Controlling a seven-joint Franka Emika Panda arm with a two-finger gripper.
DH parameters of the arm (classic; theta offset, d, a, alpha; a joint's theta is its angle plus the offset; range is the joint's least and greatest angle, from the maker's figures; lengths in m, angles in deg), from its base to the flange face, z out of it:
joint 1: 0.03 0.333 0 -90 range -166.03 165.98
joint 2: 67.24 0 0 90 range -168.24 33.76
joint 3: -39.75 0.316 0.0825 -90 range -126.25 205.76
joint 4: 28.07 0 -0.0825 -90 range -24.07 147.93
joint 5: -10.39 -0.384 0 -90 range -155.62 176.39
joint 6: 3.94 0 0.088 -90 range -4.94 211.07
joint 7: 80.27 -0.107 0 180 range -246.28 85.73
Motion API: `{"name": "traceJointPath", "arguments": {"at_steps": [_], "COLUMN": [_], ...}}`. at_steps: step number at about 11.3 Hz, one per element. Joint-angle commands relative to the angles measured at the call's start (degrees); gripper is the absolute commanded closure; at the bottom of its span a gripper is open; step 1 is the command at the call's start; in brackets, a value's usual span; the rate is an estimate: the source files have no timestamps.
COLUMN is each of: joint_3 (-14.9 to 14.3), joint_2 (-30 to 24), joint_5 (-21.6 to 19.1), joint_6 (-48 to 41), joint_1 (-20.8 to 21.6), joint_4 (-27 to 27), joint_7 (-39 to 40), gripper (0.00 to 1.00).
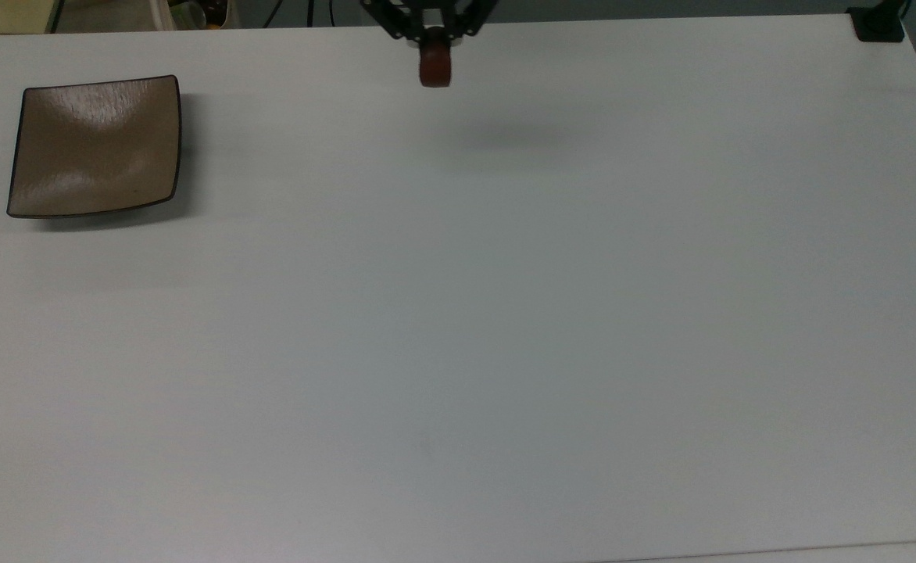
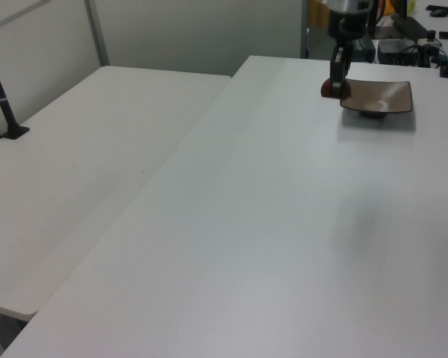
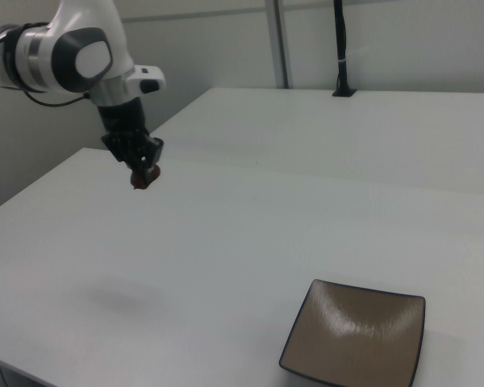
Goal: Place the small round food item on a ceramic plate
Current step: 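Lift the held food item and carry it toward the brown plate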
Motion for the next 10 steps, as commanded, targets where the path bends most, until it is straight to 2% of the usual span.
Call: {"name": "traceJointPath", "arguments": {"at_steps": [1, 6, 7, 10], "joint_3": [-0.59, -0.67, -0.59, -0.68], "joint_2": [-0.53, 1.74, 3.06, 8.33], "joint_5": [-3.03, -1.99, -1.55, -0.32], "joint_6": [-1.38, -0.07, 0.98, 3.09], "joint_1": [-6.58, -19.34, -22.57, -28.74], "joint_4": [0.11, -0.77, -1.21, -3.14], "joint_7": [10.96, 27.84, 31.35, 43.04], "gripper": [0.79, 0.79, 0.79, 0.78]}}
